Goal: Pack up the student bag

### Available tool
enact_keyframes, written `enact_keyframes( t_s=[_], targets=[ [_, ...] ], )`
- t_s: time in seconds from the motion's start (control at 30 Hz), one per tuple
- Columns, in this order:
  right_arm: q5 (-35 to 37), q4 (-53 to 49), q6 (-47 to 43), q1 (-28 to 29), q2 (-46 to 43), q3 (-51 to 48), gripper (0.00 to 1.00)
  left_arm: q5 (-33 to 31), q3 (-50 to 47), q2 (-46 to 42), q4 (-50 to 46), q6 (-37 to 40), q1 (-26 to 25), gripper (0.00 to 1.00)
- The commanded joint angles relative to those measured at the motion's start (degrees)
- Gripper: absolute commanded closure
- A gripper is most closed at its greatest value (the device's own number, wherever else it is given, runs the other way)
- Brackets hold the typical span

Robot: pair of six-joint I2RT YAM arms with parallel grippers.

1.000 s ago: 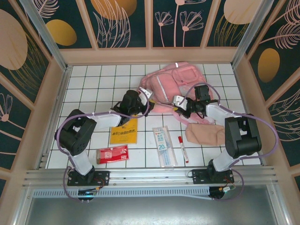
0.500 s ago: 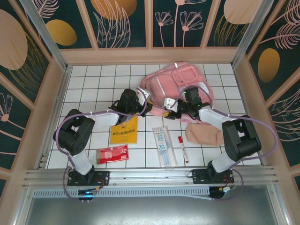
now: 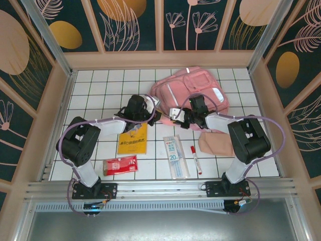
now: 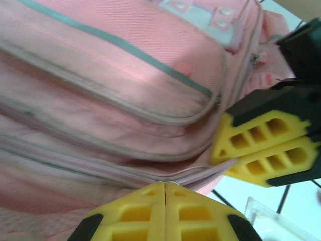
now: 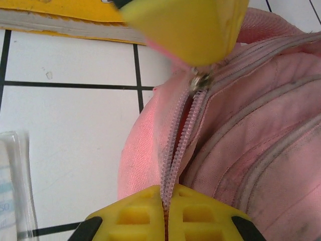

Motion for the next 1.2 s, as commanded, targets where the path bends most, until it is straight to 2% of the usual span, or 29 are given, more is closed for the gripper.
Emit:
enact_keyframes(
  t_s=[0.0, 0.23, 0.27, 0.33, 0.43, 0.5, 0.53, 0.57, 0.63, 0.7, 0.8, 0.93, 1.0, 1.07, 1.17],
  targets=[
    [1.4, -5.5, -5.6, -2.2, -3.5, -0.9, 1.0, -3.1, 2.6, -1.7, -2.2, 2.4, 4.3, 1.0],
    [3.0, -7.0, -8.6, -4.5, -6.8, -1.8, 1.0, -7.3, 2.8, -0.2, -4.4, 8.1, 5.3, 1.0],
    [3.5, -6.4, -8.2, -4.6, -7.1, -2.1, 1.0, -6.0, 2.8, 0.0, -4.8, 8.0, 5.3, 1.0],
    [1.9, -4.0, -5.6, -4.6, -7.9, -3.0, 0.83, -2.6, 2.8, -0.4, -3.3, 6.7, 5.2, 1.0],
    [-3.3, -1.7, -1.7, -4.4, -9.2, -3.6, 0.82, 4.8, 0.0, -2.0, -0.9, 5.7, 5.1, 1.0],
    [-4.2, -1.9, -0.9, -4.2, -9.4, -3.5, 0.82, 10.5, -1.2, -4.2, -0.7, 6.6, 5.1, 0.74],
    [-4.5, -1.8, -0.3, -4.0, -9.4, -3.5, 0.78, 11.6, -1.1, -4.6, -0.8, 6.6, 5.1, 0.68],
    [-5.1, -1.4, 0.9, -4.0, -9.2, -3.3, 0.67, 11.6, -0.4, -4.6, -1.7, 7.0, 5.1, 0.66],
    [-7.1, -0.8, 4.5, -3.8, -8.2, -2.0, 0.55, 9.9, 2.6, -3.7, -5.2, 6.8, 5.1, 0.64],
    [-8.7, 0.1, 9.3, -3.5, -6.5, -0.3, 0.51, 9.9, 6.5, -2.8, -7.9, 4.0, 5.1, 0.61],
    [-8.4, 0.1, 10.5, -3.0, -4.3, 0.5, 0.5, 9.7, 9.1, -0.4, -6.0, -5.9, 3.7, 0.52],
    [-7.8, -1.3, 9.1, -4.3, -5.6, -1.1, 0.5, 2.4, 15.1, 2.6, -11.6, -8.5, -1.8, 0.41],
    [-9.4, 1.9, 12.7, -6.5, -8.3, -3.0, 0.5, 0.6, 19.7, 5.9, -17.5, -8.7, -3.5, 0.41],
    [-11.1, 6.9, 20.4, -9.5, -11.4, -5.1, 0.49, -3.3, 24.1, 9.2, -23.5, -10.2, -4.1, 0.41],
    [-9.2, 13.9, 27.3, -10.8, -16.6, -10.4, 0.46, -8.2, 27.1, 11.4, -28.9, -12.1, -4.1, 0.4]
  ],
)
